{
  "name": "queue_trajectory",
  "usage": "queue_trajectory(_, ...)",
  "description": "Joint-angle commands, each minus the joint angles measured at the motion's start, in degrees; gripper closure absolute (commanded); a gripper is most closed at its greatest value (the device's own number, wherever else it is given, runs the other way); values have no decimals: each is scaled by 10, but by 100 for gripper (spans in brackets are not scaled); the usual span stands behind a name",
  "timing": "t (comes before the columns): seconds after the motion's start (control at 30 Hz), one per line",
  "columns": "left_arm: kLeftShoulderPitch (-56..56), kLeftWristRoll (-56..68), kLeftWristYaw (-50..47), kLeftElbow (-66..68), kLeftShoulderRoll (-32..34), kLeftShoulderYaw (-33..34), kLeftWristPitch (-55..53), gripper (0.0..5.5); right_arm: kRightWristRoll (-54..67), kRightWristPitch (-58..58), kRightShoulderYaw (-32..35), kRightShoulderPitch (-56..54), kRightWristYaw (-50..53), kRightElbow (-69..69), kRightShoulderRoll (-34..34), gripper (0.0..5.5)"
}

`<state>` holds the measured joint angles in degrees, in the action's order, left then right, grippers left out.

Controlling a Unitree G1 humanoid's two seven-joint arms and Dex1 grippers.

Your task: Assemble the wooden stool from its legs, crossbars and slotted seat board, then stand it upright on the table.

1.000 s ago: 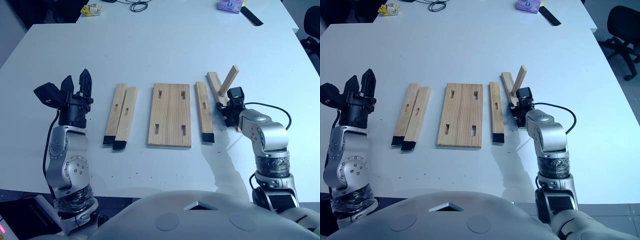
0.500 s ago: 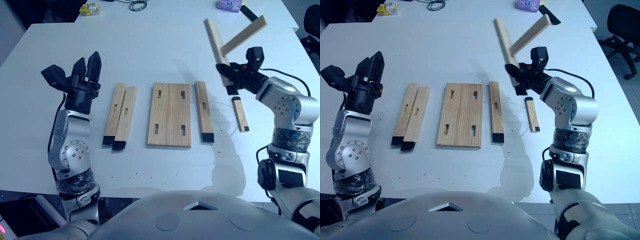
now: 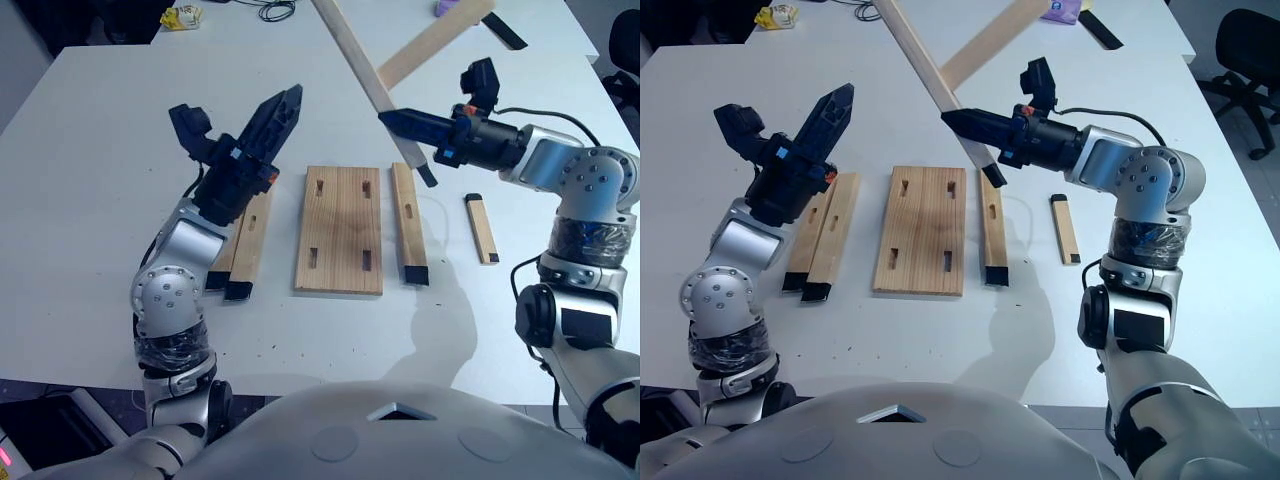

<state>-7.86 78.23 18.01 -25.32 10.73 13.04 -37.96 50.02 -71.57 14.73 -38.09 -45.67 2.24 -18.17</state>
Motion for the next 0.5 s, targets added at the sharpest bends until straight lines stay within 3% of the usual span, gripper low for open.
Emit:
queue_trajectory(0.03, -18, 63, -31, 3, 10, 6, -13, 206, 38, -17, 2, -6, 9, -17, 10, 340)
queue_trajectory(0.17, -24, 115, -67, 12, 4, 8, -8, 164, 83, -44, 18, 1, 25, -48, 16, 340)
queue_trajectory(0.5, -21, 170, -91, 22, 0, -18, -12, 164, 161, -92, -4, 13, 53, -92, 25, 340)
